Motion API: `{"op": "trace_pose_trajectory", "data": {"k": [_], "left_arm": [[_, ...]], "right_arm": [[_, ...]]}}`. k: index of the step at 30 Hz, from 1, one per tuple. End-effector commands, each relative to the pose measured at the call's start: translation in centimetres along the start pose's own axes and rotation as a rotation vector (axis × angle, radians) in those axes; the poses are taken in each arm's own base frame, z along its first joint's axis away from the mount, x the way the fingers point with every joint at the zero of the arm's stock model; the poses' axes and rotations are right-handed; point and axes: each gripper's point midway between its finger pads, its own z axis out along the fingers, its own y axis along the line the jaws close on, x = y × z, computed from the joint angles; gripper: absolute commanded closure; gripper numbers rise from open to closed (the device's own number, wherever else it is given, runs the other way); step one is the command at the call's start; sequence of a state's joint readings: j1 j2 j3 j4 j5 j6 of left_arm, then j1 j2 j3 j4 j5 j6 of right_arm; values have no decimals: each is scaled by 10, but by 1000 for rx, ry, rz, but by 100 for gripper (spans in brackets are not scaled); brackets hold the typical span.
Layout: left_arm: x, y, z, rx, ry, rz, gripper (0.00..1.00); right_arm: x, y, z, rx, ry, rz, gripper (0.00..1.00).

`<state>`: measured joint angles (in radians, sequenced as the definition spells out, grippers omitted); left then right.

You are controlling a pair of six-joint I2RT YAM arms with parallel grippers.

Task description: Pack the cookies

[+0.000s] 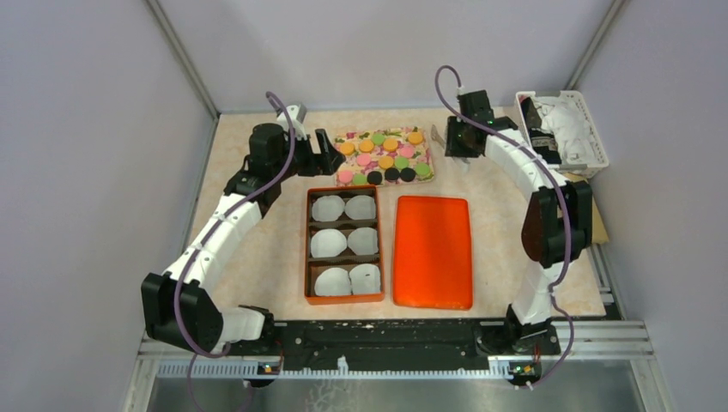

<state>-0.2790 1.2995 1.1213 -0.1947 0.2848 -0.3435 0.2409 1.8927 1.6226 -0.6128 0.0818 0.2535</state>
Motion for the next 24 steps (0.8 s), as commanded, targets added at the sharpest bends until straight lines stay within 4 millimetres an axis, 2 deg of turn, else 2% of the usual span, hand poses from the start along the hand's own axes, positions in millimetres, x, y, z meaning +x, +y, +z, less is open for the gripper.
{"op": "trace_pose_trajectory", "data": {"k": [1,5,9,14,20,24], "left_arm": [[-12,0,-5,-8,-55,0,10],[-9,6,-4,-37,-52,-13,10],[-1,11,0,-53,-29,-30,10],[13,15,4,-56,7,-46,11],[12,18,3,-70,2,-37,11],[14,19,4,-74,7,-39,11]], "right_arm": [[-38,37,-56,-66,-187,-57,69],[-35,54,-72,-91,-207,-95,69],[-28,68,-75,-127,-203,-121,69],[-13,86,-63,-158,-166,-153,68],[8,111,-46,-195,-112,-184,68],[13,123,-36,-212,-99,-193,68]]}}
